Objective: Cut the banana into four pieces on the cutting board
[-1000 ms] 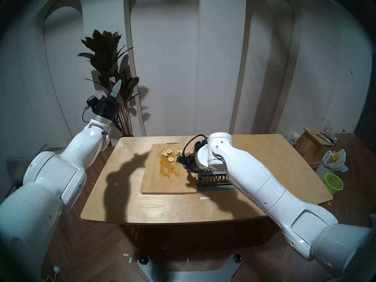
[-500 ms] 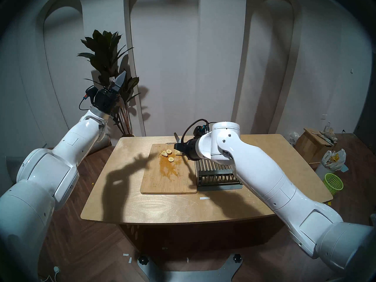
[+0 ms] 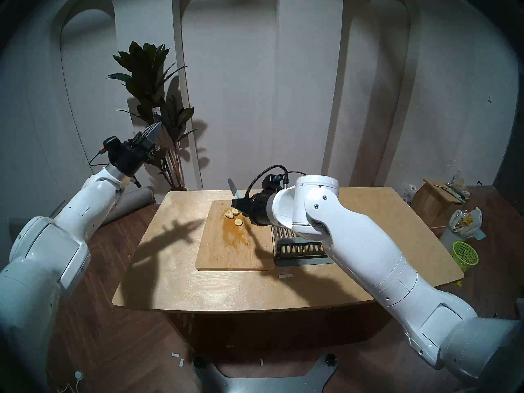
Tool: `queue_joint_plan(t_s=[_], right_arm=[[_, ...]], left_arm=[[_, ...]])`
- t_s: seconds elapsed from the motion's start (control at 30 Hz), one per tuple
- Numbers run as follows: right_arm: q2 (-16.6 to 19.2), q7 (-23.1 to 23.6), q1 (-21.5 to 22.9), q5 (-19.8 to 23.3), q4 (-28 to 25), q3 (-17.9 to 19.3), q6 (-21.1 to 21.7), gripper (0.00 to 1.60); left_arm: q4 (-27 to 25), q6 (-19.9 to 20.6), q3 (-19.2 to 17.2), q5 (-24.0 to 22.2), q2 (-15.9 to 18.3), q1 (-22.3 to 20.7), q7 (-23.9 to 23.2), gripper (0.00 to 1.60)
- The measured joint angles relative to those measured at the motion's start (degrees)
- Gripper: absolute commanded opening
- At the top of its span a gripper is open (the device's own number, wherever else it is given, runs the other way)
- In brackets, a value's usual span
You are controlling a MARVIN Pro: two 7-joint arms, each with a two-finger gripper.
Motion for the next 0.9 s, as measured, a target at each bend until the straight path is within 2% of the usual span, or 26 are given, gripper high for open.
queue_joint_plan(t_s=[0.37,0.9], right_arm=[[1.80,2.62,-4.77,1.54,-0.32,1.05,-2.65,0.00],[3.29,7.87,-11.45,5.84,1.20,3.12,-6.29,0.00]], left_arm=[[2.41,-5.08,0.95,2.80,4.64,1.38,5.20,1.60],[1.70,-9.21,3.06,6.46,6.63,3.56,9.50,1.60]])
